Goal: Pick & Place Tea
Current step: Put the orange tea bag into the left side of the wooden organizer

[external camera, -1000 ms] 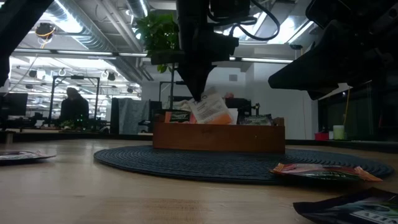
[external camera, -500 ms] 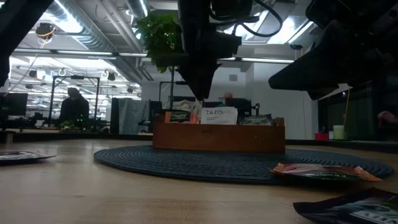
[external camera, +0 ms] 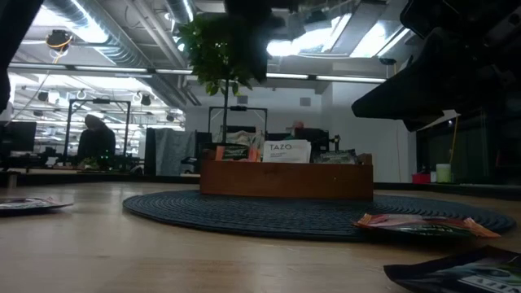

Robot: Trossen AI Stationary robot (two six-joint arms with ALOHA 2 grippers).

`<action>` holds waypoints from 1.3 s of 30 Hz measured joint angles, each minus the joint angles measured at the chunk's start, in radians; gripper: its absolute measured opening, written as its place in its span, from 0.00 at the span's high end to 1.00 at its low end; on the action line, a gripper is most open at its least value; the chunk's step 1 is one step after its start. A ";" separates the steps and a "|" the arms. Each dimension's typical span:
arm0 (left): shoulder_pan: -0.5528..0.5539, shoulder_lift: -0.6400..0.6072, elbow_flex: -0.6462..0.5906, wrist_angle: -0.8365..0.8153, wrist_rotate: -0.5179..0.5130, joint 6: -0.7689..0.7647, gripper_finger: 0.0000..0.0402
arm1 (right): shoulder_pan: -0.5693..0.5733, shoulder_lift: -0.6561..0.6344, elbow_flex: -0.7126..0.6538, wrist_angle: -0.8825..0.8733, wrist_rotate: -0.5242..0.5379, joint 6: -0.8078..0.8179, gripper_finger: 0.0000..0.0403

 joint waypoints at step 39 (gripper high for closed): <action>-0.458 -0.642 -0.929 0.639 0.240 -0.717 0.99 | -0.006 -0.047 0.320 -0.446 -0.147 0.033 0.97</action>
